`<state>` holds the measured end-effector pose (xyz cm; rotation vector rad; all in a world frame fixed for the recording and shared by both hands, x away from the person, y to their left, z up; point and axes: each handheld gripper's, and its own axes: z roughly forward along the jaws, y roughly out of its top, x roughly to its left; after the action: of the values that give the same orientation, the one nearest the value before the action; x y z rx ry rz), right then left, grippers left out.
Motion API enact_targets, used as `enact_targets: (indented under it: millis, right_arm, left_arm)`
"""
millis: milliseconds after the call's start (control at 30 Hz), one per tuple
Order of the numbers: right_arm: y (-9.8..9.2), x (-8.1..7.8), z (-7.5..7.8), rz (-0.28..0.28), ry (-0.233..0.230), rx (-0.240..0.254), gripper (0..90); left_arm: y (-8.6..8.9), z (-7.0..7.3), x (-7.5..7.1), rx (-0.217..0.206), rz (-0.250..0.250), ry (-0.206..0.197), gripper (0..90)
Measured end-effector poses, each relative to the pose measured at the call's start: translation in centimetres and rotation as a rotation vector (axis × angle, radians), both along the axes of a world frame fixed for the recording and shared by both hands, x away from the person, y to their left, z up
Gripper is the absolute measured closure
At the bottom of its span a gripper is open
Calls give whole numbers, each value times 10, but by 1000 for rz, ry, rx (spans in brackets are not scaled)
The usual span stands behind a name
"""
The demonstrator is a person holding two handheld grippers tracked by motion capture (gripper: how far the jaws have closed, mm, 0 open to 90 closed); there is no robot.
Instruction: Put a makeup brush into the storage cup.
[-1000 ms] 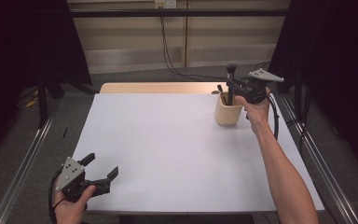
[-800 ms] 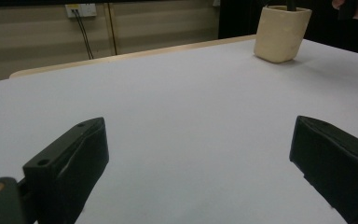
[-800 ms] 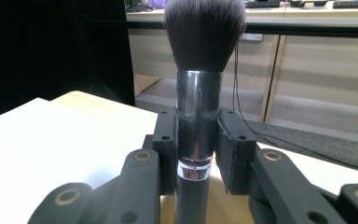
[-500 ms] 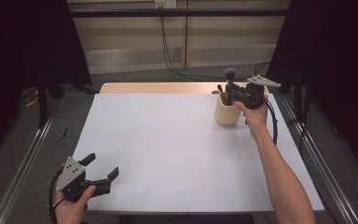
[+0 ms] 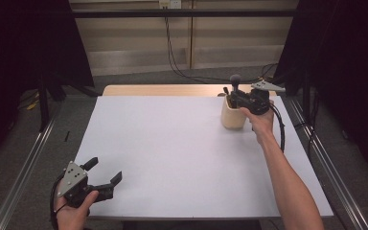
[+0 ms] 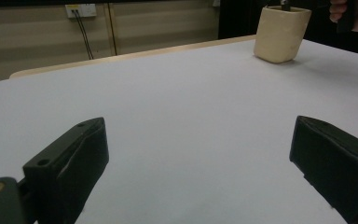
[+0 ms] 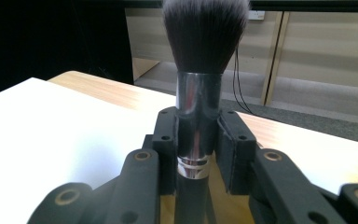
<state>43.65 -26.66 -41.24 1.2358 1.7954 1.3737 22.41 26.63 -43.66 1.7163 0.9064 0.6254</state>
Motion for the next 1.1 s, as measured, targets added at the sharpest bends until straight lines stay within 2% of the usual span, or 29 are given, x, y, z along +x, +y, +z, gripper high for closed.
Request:
enact_targets:
  millis: [433, 767, 933, 1000, 1100]
  right_arm:
    - [-5, -3, -12, -6, 33, 2, 716]
    - [-8, -4, -12, -11, 62, 19, 701]
    - [-7, -6, -12, -14, 53, 36, 648]
    - [-7, -7, -12, -7, 54, 45, 574]
    - [-8, -8, -13, -4, 53, 47, 537]
  left_arm:
    - [-1, 0, 1, 2, -3, 1, 44]
    - [-1, 0, 1, 2, -2, -1, 43]
    - [-3, 1, 2, 1, -4, -5, 44]
    - [-3, 1, 3, -1, -3, 0, 44]
    - [-4, 1, 4, -3, -1, 0, 44]
